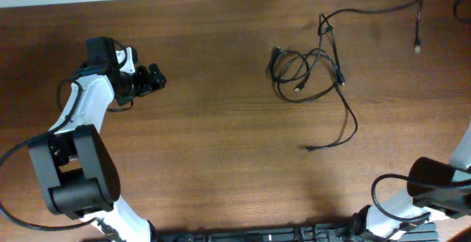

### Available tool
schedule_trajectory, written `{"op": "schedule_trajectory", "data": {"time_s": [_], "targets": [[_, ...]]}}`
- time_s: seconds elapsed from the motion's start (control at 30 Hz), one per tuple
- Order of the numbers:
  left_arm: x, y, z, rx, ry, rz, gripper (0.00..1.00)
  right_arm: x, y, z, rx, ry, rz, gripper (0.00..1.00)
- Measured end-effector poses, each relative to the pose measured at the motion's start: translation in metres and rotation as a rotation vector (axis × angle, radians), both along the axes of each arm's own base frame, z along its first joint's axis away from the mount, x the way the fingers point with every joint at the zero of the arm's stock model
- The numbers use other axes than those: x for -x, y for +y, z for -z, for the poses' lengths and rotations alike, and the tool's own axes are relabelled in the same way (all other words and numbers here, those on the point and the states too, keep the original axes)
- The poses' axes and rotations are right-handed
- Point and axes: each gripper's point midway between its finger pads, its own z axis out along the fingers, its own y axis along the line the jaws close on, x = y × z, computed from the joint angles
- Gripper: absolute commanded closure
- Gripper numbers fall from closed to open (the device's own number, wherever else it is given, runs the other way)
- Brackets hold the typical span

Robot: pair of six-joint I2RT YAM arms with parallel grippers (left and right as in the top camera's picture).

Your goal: Untangle cables

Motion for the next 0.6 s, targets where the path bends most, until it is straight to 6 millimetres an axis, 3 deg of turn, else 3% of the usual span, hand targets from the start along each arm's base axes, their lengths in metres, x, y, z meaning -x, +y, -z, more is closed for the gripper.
{"op": "schedule_trajectory", "data": {"time_s": [0.1,0.27,0.33,0.43,0.5,0.57,0.6], "targets": [[0.0,0.001,0.0,-0.003,-0.001,-0.001,0.01,0.016,0.058,0.011,-0.133,0.072,-0.213,0.96],[0.0,0.001,0.0,-0.004,-0.002,-0.001,0.01,0.013,0.162,-0.008,-0.083,-0.034,-0.521,0.96],[0.0,0.001,0.0,-0.003,-0.001,-0.001,0.01,0.008,0.169,-0.023,-0.105,-0.095,-0.54,0.96],[0.0,0.001,0.0,-0.003,-0.001,-0.001,0.01,0.011,0.175,-0.021,-0.145,-0.067,-0.547,0.96],[0.0,0.001,0.0,-0.003,-0.001,-0.001,0.01,0.017,0.198,-0.002,-0.175,0.011,-0.583,0.96],[0.0,0.001,0.0,-0.003,-0.001,-0.001,0.01,0.025,0.238,0.036,-0.217,0.13,-0.652,0.96],[0.0,0.001,0.0,-0.004,-0.001,-0.001,0.01,0.032,0.268,0.063,-0.242,0.214,-0.706,0.96]]}}
